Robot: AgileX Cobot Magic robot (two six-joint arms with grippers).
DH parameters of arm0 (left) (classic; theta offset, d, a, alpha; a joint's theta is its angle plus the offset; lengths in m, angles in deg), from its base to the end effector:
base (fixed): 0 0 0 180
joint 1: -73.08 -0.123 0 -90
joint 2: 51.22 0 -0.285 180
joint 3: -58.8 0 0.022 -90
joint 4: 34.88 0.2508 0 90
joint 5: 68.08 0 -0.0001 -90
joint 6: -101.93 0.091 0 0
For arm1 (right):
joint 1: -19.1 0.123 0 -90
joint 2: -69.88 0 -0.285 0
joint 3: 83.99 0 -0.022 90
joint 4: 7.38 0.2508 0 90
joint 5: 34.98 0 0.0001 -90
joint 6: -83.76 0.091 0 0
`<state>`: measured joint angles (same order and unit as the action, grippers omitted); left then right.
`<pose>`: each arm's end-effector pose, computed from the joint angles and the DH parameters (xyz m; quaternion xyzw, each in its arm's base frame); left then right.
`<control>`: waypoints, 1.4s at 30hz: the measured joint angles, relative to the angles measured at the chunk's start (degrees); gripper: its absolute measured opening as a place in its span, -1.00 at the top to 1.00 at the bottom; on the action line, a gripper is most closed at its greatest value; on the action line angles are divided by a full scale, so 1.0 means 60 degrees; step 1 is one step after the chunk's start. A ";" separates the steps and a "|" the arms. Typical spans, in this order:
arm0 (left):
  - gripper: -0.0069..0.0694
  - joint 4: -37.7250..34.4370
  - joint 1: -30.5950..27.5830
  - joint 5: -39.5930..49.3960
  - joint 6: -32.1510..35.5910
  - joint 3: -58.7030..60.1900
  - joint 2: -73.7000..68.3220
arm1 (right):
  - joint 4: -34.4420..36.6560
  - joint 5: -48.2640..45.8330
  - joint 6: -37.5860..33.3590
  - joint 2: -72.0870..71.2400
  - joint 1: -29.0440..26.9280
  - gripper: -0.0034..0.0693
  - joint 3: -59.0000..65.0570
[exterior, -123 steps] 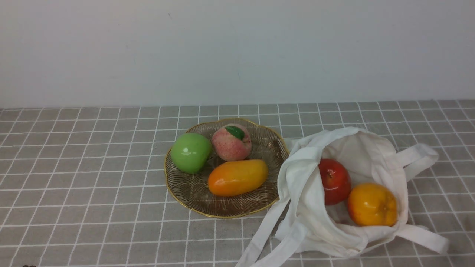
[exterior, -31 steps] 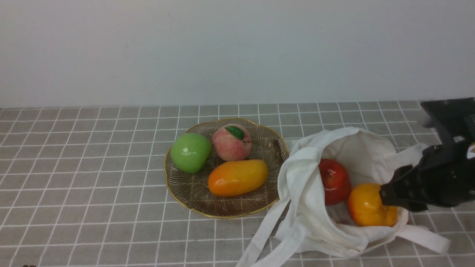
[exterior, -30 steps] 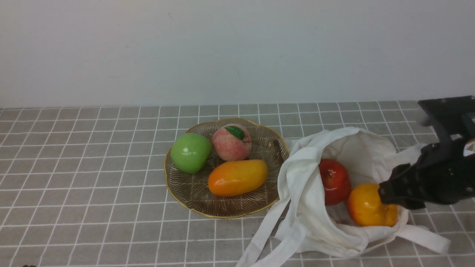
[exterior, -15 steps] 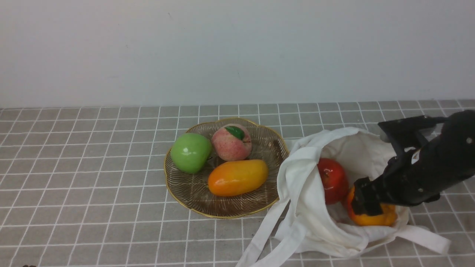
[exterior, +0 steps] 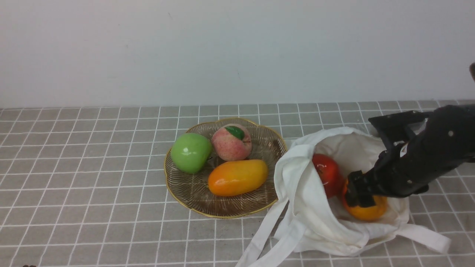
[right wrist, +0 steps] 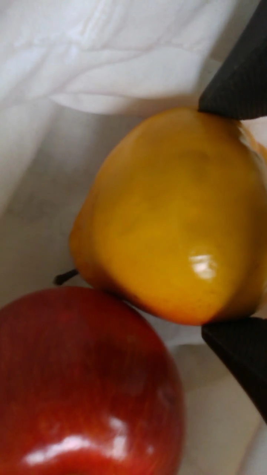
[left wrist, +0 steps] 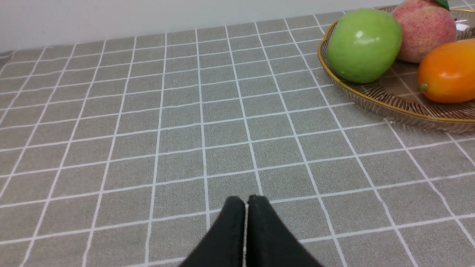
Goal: Take the fruit out of the bag on the grey coffee tablecloth and place them on the plate.
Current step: 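Reach into the cloth bag and grasp a fruit inside it with the right gripper, then carry the orange fruit from the bag to the plate with the right gripper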
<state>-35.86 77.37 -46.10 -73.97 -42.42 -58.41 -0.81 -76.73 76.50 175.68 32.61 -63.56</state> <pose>0.0522 -0.0045 0.1701 0.0546 0.8069 -0.0082 0.5881 0.3017 0.0796 0.1780 -0.1411 0.9835 0.0481 0.1021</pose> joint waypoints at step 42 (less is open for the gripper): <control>0.84 0.0000 0.0000 0.0000 0.0000 0.0000 0.0000 | 0.6951 0.2034 -0.6860 0.1359 0.2442 -0.83 -0.3333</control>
<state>-35.86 77.37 -46.10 -73.97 -42.42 -58.41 40.89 -64.53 35.34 183.83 47.26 -83.56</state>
